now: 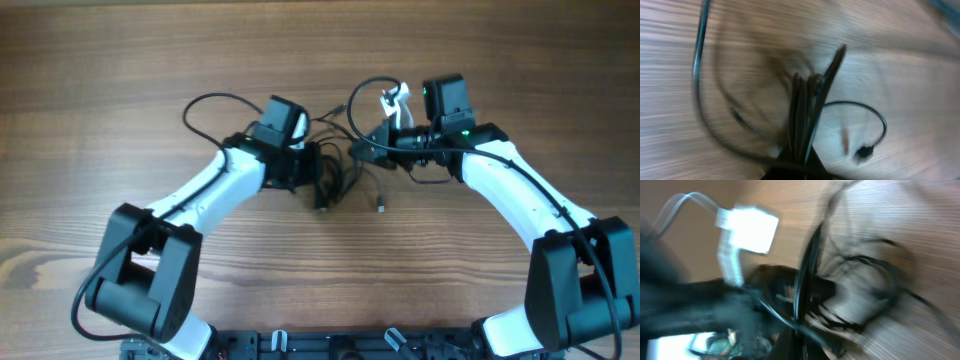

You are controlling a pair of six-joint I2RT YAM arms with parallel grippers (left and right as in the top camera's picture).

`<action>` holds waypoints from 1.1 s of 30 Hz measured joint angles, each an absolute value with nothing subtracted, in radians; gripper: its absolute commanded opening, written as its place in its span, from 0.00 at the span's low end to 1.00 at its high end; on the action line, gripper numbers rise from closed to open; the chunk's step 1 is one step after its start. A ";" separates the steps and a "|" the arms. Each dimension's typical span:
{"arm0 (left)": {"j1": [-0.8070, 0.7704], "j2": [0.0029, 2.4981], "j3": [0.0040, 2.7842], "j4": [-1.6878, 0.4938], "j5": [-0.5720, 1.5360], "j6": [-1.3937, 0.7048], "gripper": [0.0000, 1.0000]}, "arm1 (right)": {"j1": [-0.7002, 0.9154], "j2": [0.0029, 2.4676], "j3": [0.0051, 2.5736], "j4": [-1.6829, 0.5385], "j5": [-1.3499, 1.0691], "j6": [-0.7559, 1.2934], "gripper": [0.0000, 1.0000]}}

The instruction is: Untangle cables

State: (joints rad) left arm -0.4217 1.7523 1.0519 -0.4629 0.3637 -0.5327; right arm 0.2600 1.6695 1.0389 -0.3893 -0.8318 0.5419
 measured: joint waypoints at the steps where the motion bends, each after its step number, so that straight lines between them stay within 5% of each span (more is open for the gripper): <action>1: -0.369 1.751 1.052 -0.503 0.364 -0.525 0.04 | 0.260 1.667 1.037 -0.477 -0.706 0.545 0.04; 4: -0.188 1.707 1.051 -0.626 0.364 -0.451 0.04 | 0.236 1.665 1.036 -0.685 -0.319 0.593 0.04; 7: -0.057 1.594 1.050 -0.679 0.436 -0.399 0.04 | 0.164 1.664 1.037 -0.702 -0.226 0.689 0.10; 8: -0.040 1.572 1.050 -0.677 0.469 -0.393 0.04 | 0.142 1.664 1.037 -0.691 -0.242 0.710 0.25; 10: 0.031 1.523 1.050 -0.667 0.541 -0.389 0.04 | 0.073 1.664 1.035 -0.635 -0.276 0.706 0.40; 16: 0.008 1.515 1.050 -0.626 0.703 -0.340 0.04 | 0.064 1.664 1.036 -0.450 -0.724 0.416 0.44; 25: -0.192 1.515 1.047 -0.476 0.907 -0.229 0.04 | 0.303 1.664 1.036 -0.428 -0.839 0.132 0.42; 30: -0.192 1.515 1.047 -0.440 1.065 -0.229 0.06 | 0.353 1.664 1.036 -0.356 -0.815 0.140 0.18; 31: -0.192 1.515 1.047 -0.440 1.077 -0.229 0.12 | 0.353 1.664 1.036 -0.338 -0.815 0.156 0.06; 33: -0.194 1.515 1.047 -0.440 1.092 -0.229 0.23 | 0.353 1.664 1.036 -0.319 -0.813 0.179 0.04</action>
State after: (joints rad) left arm -0.1940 1.5146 1.0466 -0.4397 1.0916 -0.2295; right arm 0.3531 1.6638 1.0355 -0.3195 -0.8127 0.1795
